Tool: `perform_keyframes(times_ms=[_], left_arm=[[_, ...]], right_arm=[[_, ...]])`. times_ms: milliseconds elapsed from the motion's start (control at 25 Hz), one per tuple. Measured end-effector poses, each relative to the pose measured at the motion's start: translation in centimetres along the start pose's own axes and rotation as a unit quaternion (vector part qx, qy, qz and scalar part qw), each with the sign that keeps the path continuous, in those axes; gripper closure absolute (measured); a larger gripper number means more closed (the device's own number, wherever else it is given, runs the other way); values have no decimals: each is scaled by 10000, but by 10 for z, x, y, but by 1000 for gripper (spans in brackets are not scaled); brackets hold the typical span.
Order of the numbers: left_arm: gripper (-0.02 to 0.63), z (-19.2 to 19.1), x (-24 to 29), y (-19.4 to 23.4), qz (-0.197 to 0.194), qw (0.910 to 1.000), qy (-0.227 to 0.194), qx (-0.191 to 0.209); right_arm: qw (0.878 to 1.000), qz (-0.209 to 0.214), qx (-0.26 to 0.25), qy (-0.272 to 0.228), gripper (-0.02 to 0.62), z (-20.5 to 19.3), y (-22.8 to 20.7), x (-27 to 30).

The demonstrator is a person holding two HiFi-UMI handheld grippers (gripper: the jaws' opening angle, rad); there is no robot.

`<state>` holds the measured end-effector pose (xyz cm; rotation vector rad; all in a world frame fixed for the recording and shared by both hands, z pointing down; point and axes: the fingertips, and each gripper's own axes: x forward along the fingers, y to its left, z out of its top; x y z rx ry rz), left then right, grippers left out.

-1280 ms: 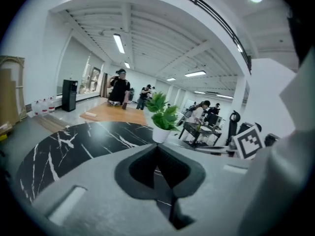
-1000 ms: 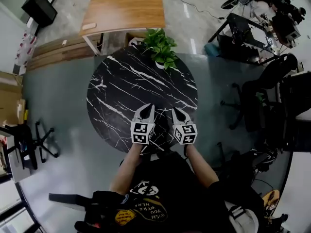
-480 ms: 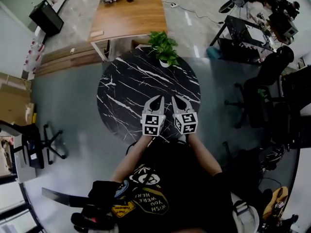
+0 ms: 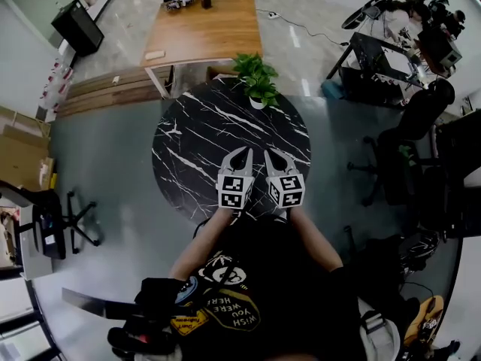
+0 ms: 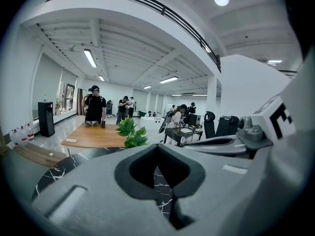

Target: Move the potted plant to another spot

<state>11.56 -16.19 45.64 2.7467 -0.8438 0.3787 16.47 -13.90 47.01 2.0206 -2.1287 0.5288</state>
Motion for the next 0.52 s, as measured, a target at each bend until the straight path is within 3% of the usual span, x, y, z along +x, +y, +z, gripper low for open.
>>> perform_keyframes(times_ms=[520], left_arm=[[603, -3, -2, -7, -65, 9999, 48, 62]], right_arm=[[10000, 61, -21, 40, 594, -1, 5, -5]])
